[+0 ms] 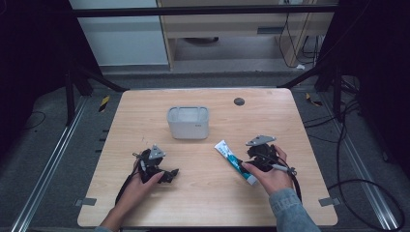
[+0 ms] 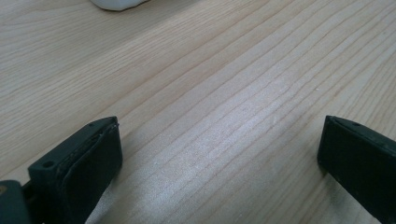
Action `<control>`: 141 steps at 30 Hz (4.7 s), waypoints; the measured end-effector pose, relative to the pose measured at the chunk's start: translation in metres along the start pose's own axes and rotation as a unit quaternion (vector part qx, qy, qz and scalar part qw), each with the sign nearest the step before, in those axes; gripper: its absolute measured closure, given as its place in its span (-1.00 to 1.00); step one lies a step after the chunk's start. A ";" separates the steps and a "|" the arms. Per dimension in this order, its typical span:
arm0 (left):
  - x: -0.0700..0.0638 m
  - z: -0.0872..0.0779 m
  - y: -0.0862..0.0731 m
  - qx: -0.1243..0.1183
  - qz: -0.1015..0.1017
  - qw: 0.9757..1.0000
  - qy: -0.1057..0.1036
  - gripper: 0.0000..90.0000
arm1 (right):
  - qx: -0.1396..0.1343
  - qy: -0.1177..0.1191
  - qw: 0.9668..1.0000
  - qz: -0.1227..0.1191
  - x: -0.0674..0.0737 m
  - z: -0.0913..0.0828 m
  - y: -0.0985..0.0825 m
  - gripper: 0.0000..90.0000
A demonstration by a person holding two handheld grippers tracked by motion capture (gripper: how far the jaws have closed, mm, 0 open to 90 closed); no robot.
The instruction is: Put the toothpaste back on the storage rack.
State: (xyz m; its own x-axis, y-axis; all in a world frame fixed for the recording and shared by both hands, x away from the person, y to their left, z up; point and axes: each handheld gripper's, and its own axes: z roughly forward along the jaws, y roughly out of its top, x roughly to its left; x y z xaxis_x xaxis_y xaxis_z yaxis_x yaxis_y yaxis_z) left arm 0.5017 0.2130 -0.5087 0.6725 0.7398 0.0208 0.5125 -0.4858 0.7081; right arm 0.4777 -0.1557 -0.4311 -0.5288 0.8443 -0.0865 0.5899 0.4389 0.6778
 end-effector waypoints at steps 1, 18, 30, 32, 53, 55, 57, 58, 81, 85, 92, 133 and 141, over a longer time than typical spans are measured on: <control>0.000 0.000 0.000 0.000 0.000 1.000 0.001 -1.00 | 0.004 0.004 1.000 -0.006 0.003 0.003 0.003 -0.66; 0.000 0.000 0.000 0.000 0.000 1.000 0.000 -1.00 | 0.081 0.037 0.995 -0.035 0.020 0.039 0.027 -0.28; 0.000 0.000 0.000 0.000 0.000 1.000 -0.001 -1.00 | 0.117 0.045 0.992 -0.027 0.020 0.064 0.035 -0.02; 0.000 0.000 0.000 0.000 0.000 1.000 -0.001 -1.00 | 0.119 0.041 0.992 -0.028 0.021 0.067 0.039 0.03; 0.000 0.000 0.000 0.000 0.002 1.000 -0.001 -1.00 | 0.147 0.031 0.989 -0.010 0.020 0.088 0.043 0.09; 0.000 0.000 0.000 0.000 0.002 1.000 -0.001 -1.00 | 0.148 0.030 0.988 -0.009 0.020 0.091 0.042 0.11; 0.000 0.000 0.000 0.000 0.002 1.000 -0.001 -1.00 | 0.149 0.031 0.988 -0.008 0.020 0.093 0.043 0.12; 0.000 0.000 0.000 0.000 0.002 1.000 -0.001 -1.00 | 0.149 0.031 0.988 -0.008 0.020 0.093 0.043 0.12; 0.001 0.000 0.000 0.000 0.002 1.000 -0.001 -1.00 | 0.150 0.033 0.988 -0.007 0.016 0.096 0.043 0.25; 0.001 0.001 0.001 0.000 0.002 1.000 -0.001 -1.00 | 0.150 0.028 0.988 -0.010 0.017 0.096 0.043 0.34; 0.001 0.001 0.001 0.000 0.002 1.000 -0.001 -1.00 | 0.150 0.013 0.988 -0.025 0.019 0.093 0.044 0.54; 0.001 0.001 0.001 0.000 0.002 1.000 -0.002 -1.00 | 0.094 0.029 0.995 0.031 -0.010 0.049 0.054 0.79; 0.001 0.001 0.001 0.000 0.002 1.000 -0.002 -1.00 | 0.077 0.017 0.996 0.034 -0.018 0.034 0.060 0.80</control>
State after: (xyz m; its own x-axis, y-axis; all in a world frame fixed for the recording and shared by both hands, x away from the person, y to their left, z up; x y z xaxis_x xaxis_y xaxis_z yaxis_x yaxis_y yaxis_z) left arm 0.5031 0.2128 -0.5087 0.6766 0.7360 0.0215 0.5092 -0.4889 0.7084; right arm 0.5435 -0.1342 -0.4134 -0.5039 0.8636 -0.0170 0.7106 0.4256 0.5602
